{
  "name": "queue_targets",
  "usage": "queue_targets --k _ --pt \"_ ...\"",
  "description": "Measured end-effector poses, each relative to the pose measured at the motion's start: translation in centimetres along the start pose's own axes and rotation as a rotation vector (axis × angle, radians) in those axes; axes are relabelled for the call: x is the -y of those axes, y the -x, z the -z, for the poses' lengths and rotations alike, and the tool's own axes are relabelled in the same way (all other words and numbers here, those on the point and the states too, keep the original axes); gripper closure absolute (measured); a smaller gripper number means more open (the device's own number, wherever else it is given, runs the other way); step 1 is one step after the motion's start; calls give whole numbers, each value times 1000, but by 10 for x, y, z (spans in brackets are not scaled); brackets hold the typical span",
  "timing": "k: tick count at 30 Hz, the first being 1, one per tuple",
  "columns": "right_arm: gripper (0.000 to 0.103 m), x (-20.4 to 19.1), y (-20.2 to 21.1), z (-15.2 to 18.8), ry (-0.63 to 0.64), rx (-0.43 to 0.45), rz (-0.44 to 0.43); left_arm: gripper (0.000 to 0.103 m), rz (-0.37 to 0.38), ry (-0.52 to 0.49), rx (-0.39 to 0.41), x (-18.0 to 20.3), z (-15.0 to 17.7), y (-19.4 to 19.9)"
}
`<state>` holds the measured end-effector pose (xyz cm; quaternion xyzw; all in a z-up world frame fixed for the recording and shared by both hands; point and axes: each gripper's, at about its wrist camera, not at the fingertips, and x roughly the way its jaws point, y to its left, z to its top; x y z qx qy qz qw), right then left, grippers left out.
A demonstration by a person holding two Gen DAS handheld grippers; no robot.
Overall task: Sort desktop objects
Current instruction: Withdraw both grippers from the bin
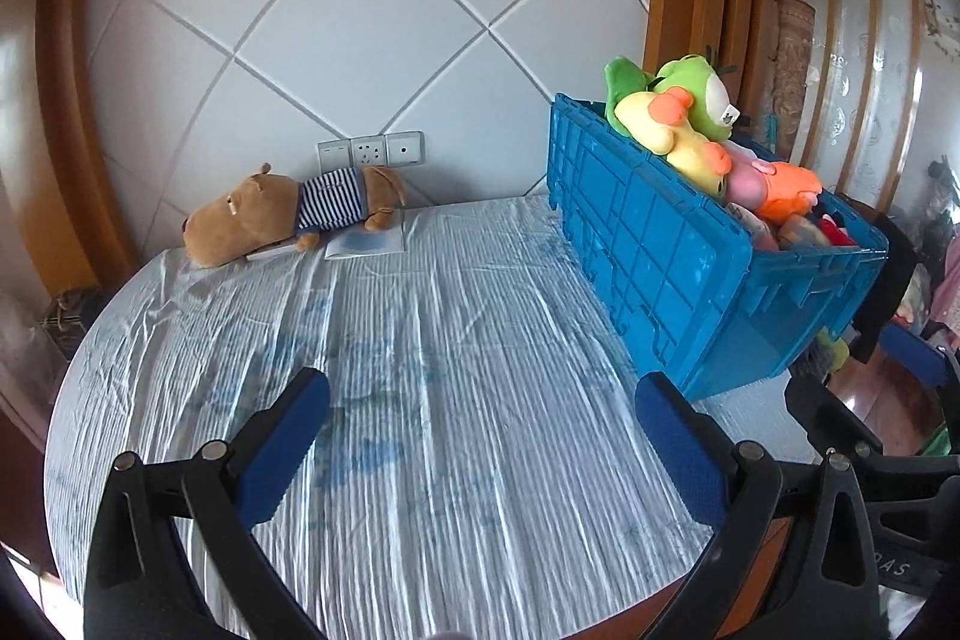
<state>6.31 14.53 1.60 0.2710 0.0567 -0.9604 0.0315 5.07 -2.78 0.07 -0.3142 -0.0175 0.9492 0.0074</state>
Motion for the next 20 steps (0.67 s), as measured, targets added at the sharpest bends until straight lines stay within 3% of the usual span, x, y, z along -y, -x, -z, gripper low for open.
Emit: queue_targets --k 20 --pt "0 2 17 3 -7 22 -15 0 -18 0 16 4 5 12"
